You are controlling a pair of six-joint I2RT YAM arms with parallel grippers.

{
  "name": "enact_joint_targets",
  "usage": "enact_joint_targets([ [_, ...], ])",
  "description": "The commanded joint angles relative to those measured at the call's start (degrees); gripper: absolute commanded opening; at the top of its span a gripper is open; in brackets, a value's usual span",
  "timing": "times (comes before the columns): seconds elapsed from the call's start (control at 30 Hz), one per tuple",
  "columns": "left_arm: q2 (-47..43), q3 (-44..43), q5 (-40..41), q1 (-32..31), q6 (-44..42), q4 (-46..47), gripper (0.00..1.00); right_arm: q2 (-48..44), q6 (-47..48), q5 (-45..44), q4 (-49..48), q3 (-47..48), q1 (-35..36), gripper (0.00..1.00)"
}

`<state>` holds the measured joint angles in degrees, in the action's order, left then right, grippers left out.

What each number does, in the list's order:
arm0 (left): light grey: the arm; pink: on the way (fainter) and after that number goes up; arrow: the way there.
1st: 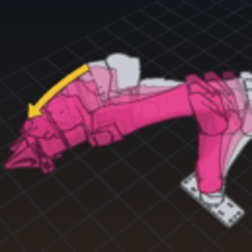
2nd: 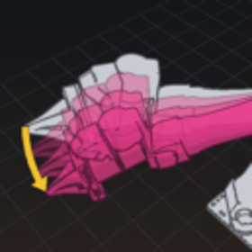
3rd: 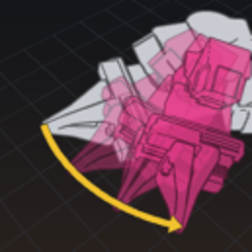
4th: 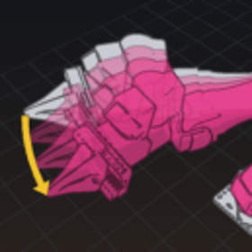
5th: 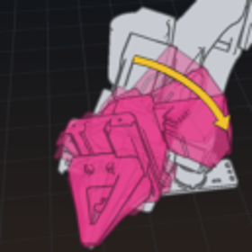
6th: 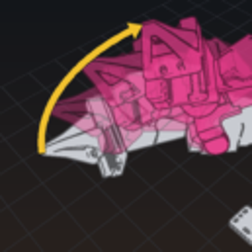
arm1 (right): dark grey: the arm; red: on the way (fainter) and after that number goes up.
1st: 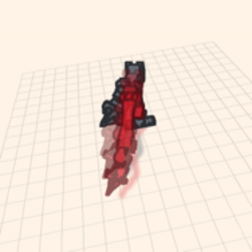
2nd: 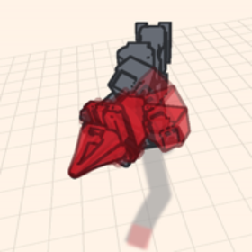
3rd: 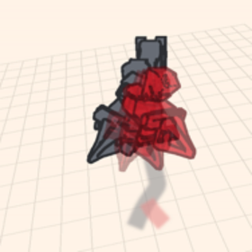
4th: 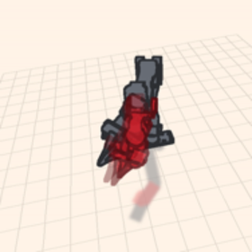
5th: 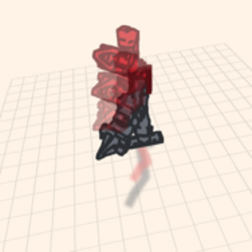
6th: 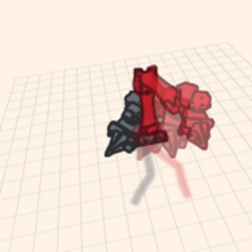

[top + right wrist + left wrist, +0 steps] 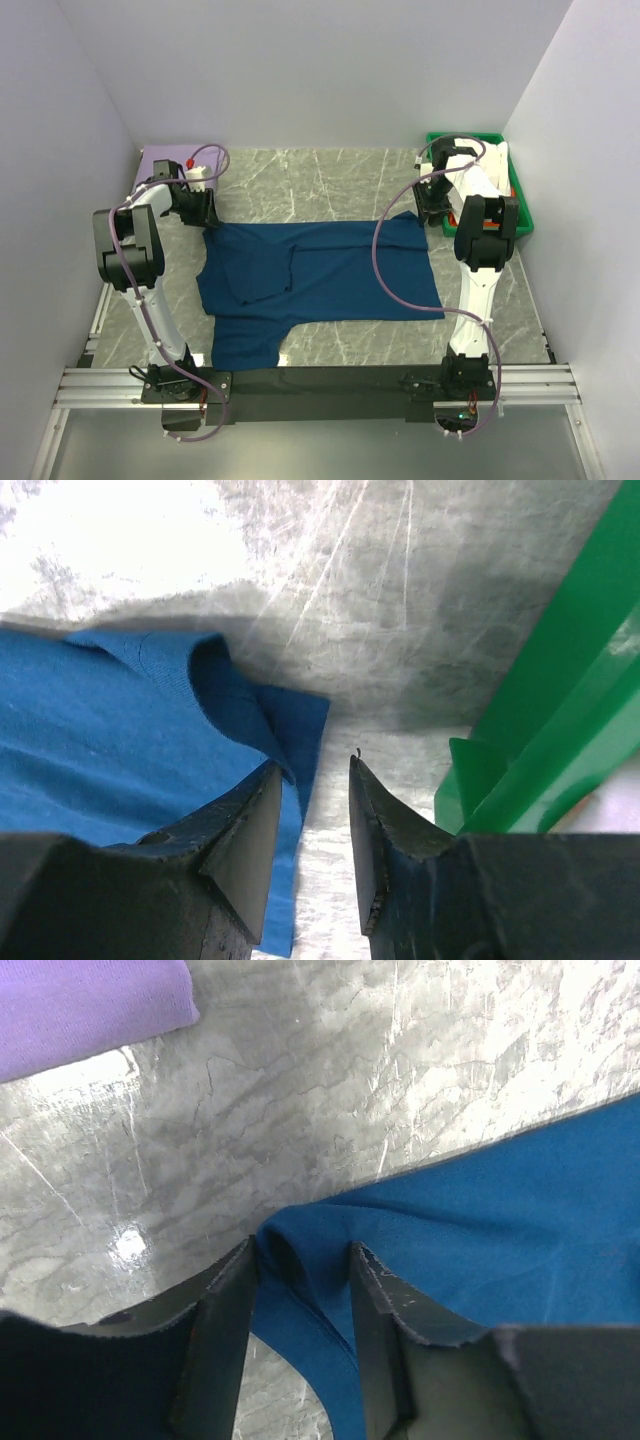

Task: Fold and stack the t-shirts
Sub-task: Fold the tshirt

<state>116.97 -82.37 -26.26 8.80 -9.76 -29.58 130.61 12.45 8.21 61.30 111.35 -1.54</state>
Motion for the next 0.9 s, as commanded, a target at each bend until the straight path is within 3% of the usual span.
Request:
enact_joint_targets([
  [0.0, 0.89, -2.27, -1.6, -0.01, 0.0, -0.74, 0.46, -0.8, -1.11, -1.54, -1.27, 1.24, -0.13, 0.41],
  [0.37, 0.46, -2.1, -2.13, 0.17, 0.53, -1.53, 0.28, 2.81, -0.41, 5.85, 1.98, 1.94, -1.09, 0.26],
  [0.63, 0.02, -1.48, -1.95, 0.61, 0.71, -1.62, 0.26, 3.17, -1.81, 2.87, -0.03, 2.03, -2.06, 0.38],
  [0.87, 0.01, -1.66, -1.86, 0.78, 0.18, -2.23, 0.26, 1.49, -2.43, 2.24, -3.38, 1.15, -2.06, 0.4],
])
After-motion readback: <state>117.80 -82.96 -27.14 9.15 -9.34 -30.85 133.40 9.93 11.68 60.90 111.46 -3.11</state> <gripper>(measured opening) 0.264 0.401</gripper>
